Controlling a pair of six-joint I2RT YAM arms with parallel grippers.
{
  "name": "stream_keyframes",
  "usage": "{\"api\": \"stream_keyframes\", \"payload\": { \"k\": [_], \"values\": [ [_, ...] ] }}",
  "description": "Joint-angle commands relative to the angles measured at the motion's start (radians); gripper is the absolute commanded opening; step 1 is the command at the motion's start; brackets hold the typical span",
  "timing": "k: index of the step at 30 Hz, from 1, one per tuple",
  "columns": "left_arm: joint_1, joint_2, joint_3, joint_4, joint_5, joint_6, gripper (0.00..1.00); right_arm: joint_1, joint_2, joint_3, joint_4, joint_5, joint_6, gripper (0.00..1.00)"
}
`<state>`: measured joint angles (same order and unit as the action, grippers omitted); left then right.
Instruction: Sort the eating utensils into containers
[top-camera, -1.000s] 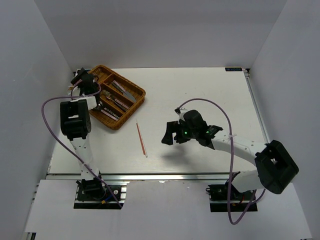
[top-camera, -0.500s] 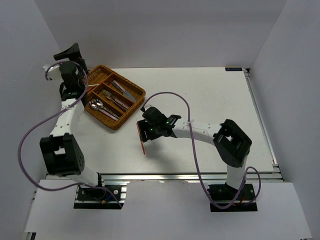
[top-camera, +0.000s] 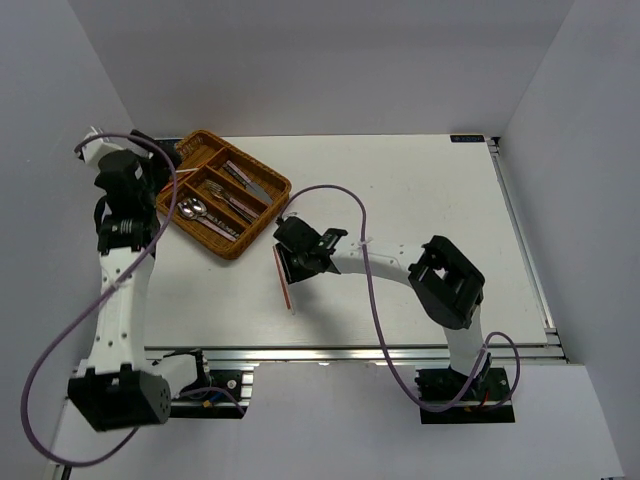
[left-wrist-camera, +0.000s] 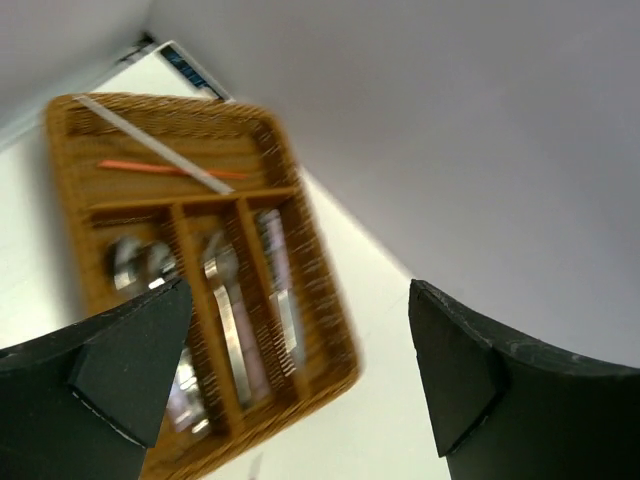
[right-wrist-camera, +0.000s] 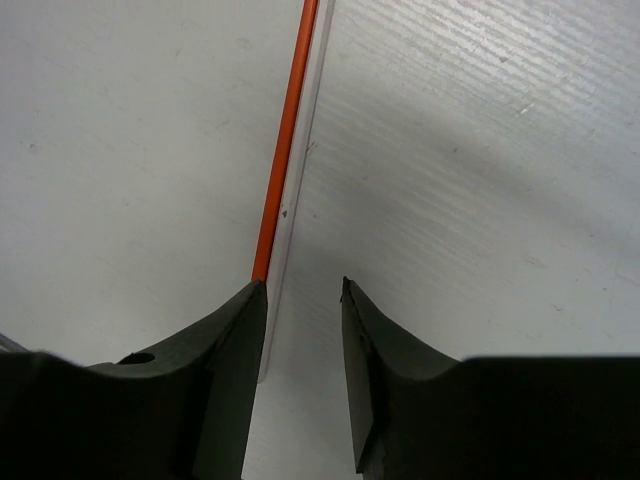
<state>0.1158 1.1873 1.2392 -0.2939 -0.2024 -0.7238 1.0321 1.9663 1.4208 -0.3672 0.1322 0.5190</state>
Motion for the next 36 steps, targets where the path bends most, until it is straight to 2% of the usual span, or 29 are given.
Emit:
{"api": "stream_keyframes", "payload": {
  "k": [1,7,13,20,27,36],
  "values": [
    [0.002,-0.139,-0.096,-0.148,0.003,0.216,0.98,0.028,0.022,0.063,-0.065,0.11,0.018,0.4],
    [-0.001,-0.32,-0.309,-0.09,-0.005,0.221,0.98,0.051,0.092,0.144,-0.107,0.13,0.029,0.36],
    [-0.001,-0.383,-0.421,-0.062,-0.028,0.251,0.98,0.069,0.164,0.207,-0.125,0.132,0.029,0.33],
    [-0.001,-0.367,-0.429,-0.068,0.0,0.259,0.98,0.071,0.206,0.236,-0.151,0.156,0.039,0.31],
    [-0.001,-0.364,-0.437,-0.065,0.023,0.258,0.98,0.072,0.151,0.17,-0.11,0.147,0.046,0.32],
    [-0.001,-0.359,-0.442,-0.067,0.043,0.256,0.98,0.071,0.137,0.173,-0.121,0.175,0.042,0.31]
  ]
}}
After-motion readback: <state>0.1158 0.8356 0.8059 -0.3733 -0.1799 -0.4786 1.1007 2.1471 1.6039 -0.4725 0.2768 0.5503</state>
